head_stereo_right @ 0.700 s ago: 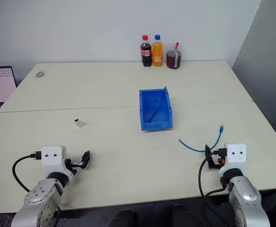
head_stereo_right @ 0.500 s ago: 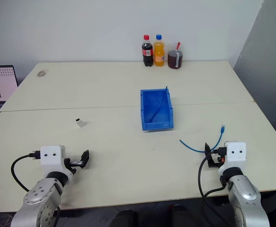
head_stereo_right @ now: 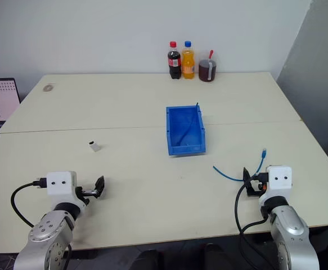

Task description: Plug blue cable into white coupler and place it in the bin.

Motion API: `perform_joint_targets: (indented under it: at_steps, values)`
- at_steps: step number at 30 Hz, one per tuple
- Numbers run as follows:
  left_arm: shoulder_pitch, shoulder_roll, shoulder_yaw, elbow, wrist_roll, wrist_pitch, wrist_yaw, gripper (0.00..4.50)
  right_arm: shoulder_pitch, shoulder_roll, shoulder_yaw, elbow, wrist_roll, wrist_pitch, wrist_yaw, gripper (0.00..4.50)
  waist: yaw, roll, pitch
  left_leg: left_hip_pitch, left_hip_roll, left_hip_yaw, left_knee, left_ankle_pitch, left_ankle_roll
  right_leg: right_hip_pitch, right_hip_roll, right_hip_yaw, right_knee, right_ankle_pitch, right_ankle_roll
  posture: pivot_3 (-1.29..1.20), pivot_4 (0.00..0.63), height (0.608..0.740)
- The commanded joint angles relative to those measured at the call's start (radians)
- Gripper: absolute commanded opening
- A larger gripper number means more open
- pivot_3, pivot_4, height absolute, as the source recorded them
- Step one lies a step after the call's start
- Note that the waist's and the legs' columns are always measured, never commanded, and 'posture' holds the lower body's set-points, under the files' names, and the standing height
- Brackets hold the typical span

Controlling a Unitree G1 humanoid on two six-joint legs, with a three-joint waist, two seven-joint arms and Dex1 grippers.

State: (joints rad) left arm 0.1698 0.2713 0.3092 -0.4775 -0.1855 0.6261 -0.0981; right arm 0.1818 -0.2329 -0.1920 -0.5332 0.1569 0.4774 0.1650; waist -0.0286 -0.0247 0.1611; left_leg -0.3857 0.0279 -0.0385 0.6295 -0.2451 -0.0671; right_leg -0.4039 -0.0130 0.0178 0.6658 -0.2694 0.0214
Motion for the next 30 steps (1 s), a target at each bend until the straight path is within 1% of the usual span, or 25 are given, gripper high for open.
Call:
perform_joint_targets:
  at_steps: [1, 12, 14, 16, 17, 19, 22, 25, 28, 30]
  values:
    - [-0.005, 0.006, 0.006, -0.038, 0.008, -0.002, 0.007, 4.48, -0.007, -0.007, -0.005, -0.016, -0.008, 0.001, -0.01, 4.5, 0.0, 0.0, 0.0, 0.0, 0.0, 0.0, 0.0, 0.0, 0.0, 0.0, 0.0, 0.0, 0.0, 0.0, 0.0, 0.0, 0.15, 0.74]
    - [0.001, -0.005, 0.003, -0.04, 0.002, -0.004, 0.014, 4.48, -0.011, -0.014, -0.015, -0.003, -0.025, 0.018, -0.016, 4.5, 0.0, 0.0, 0.0, 0.0, 0.0, 0.0, 0.0, 0.0, 0.0, 0.0, 0.0, 0.0, 0.0, 0.0, 0.0, 0.0, 0.15, 0.74]
    - [-0.007, 0.027, -0.012, -0.031, 0.003, -0.025, -0.026, 4.48, -0.017, -0.01, -0.02, 0.0, -0.021, 0.034, -0.024, 4.5, 0.0, 0.0, 0.0, 0.0, 0.0, 0.0, 0.0, 0.0, 0.0, 0.0, 0.0, 0.0, 0.0, 0.0, 0.0, 0.0, 0.15, 0.74]
    - [-0.041, 0.124, -0.053, -0.022, 0.009, -0.077, -0.136, 4.48, -0.029, -0.014, -0.023, 0.005, -0.02, 0.05, -0.028, 4.5, 0.0, 0.0, 0.0, 0.0, 0.0, 0.0, 0.0, 0.0, 0.0, 0.0, 0.0, 0.0, 0.0, 0.0, 0.0, 0.0, 0.15, 0.74]
    - [-0.069, 0.156, -0.056, -0.015, -0.01, -0.071, -0.176, 4.48, -0.037, -0.016, -0.023, 0.007, -0.019, 0.059, -0.03, 4.5, 0.0, 0.0, 0.0, 0.0, 0.0, -0.001, 0.0, 0.0, 0.0, 0.0, 0.0, 0.0, 0.001, 0.0, 0.0, 0.0, 0.15, 0.74]
    - [-0.175, 0.242, -0.079, 0.011, -0.076, -0.041, -0.3, 4.48, -0.063, -0.021, -0.027, 0.018, -0.011, 0.09, -0.03, 4.5, 0.004, 0.0, 0.0, 0.0, 0.001, -0.001, 0.0, 0.0, 0.0, 0.0, 0.001, -0.001, 0.001, 0.0, -0.001, 0.0, 0.15, 0.74]
    - [-0.345, 0.317, -0.142, 0.052, -0.163, 0.007, -0.448, 4.48, -0.112, -0.023, -0.034, 0.039, -0.003, 0.141, -0.037, 4.5, 0.005, 0.0, 0.0, 0.0, 0.0, -0.001, 0.0, 0.003, 0.004, 0.0, 0.002, -0.001, 0.002, 0.001, -0.002, 0.0, 0.15, 0.74]
    - [-0.532, 0.348, -0.253, 0.093, -0.244, 0.054, -0.617, 4.48, -0.155, -0.04, -0.02, 0.068, -0.017, 0.165, -0.032, 4.5, 0.003, 0.0, 0.0, 0.0, -0.001, -0.001, 0.001, 0.003, 0.004, 0.001, 0.002, 0.0, 0.001, 0.002, 0.0, 0.0, 0.15, 0.74]
    - [-0.663, 0.358, -0.359, 0.13, -0.292, 0.072, -0.768, 4.48, -0.183, -0.047, -0.016, 0.096, -0.023, 0.193, -0.037, 4.5, 0.0, 0.0, 0.0, -0.002, -0.001, 0.0, 0.001, 0.003, 0.004, 0.0, 0.002, 0.001, -0.001, 0.003, 0.0, 0.0, 0.15, 0.74]
    - [-0.741, 0.344, -0.421, 0.169, -0.307, 0.063, -0.847, 4.48, -0.203, -0.049, -0.015, 0.119, -0.02, 0.218, -0.038, 4.5, -0.005, 0.0, 0.001, -0.005, -0.001, 0.0, 0.0, 0.003, 0.004, -0.001, 0.004, 0.002, -0.002, 0.002, 0.0, 0.0, 0.15, 0.74]
